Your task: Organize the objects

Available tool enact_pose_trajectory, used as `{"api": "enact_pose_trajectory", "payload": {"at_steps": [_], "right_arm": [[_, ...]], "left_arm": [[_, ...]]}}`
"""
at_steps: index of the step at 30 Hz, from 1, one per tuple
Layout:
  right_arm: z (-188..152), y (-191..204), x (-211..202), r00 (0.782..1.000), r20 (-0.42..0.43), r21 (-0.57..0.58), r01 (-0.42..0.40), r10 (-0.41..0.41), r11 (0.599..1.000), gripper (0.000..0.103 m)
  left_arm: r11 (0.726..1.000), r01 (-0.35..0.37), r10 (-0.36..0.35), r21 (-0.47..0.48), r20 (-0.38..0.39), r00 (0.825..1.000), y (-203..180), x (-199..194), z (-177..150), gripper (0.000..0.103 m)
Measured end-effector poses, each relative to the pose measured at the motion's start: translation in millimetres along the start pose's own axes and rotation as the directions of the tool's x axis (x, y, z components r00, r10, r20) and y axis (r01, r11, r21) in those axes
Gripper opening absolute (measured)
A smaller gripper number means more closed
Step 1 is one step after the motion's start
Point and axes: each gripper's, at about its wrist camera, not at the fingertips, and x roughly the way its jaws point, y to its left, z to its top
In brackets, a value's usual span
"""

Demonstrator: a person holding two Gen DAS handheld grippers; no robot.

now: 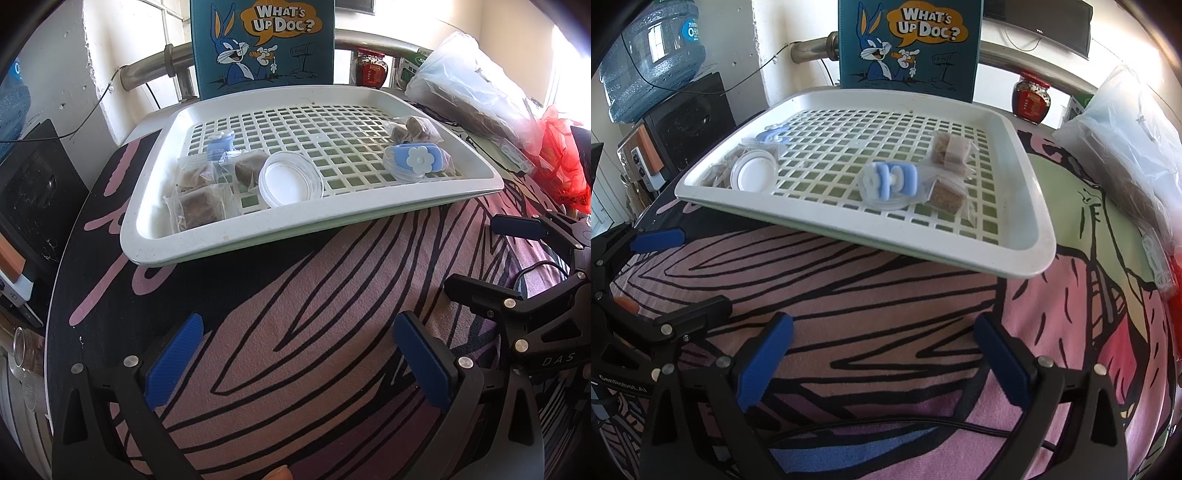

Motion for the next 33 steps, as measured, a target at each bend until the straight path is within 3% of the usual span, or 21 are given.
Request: {"api": "enact_pose_trajectory", "payload": {"at_steps": [33], "right_arm": [[-0.5, -0.4, -0.5, 1.000, -0.001, -0.002, 0.000, 0.000, 1.000, 0.102]], "left_arm": [[1.000, 0.007, -0.007, 0.008, -0.001, 1.000, 0.8, 0.0, -0.2, 0.103]]}}
